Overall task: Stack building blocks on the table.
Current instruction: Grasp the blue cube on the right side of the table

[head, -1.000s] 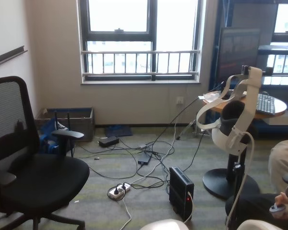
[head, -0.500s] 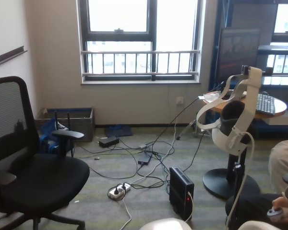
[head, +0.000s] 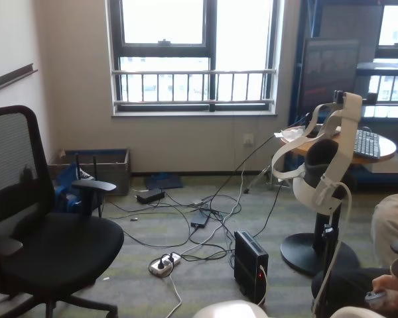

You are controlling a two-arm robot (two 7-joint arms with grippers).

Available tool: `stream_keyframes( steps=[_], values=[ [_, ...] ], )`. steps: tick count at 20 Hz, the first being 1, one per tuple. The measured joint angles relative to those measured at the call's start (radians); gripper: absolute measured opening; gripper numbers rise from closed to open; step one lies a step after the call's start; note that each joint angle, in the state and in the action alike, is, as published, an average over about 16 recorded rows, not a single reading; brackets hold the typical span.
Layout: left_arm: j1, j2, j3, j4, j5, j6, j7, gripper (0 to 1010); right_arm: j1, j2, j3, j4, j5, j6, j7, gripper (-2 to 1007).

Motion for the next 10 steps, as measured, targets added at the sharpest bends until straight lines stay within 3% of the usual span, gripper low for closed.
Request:
stream_keyframes(
  steps=[10],
  values=[
    [-0.001, -0.001, 0.001, 0.001, 0.001, 0.001, 0.0, 1000, 0.026, -0.057, 0.004, 0.056, -0.028, -0.005, -0.012, 1000]
  ],
)
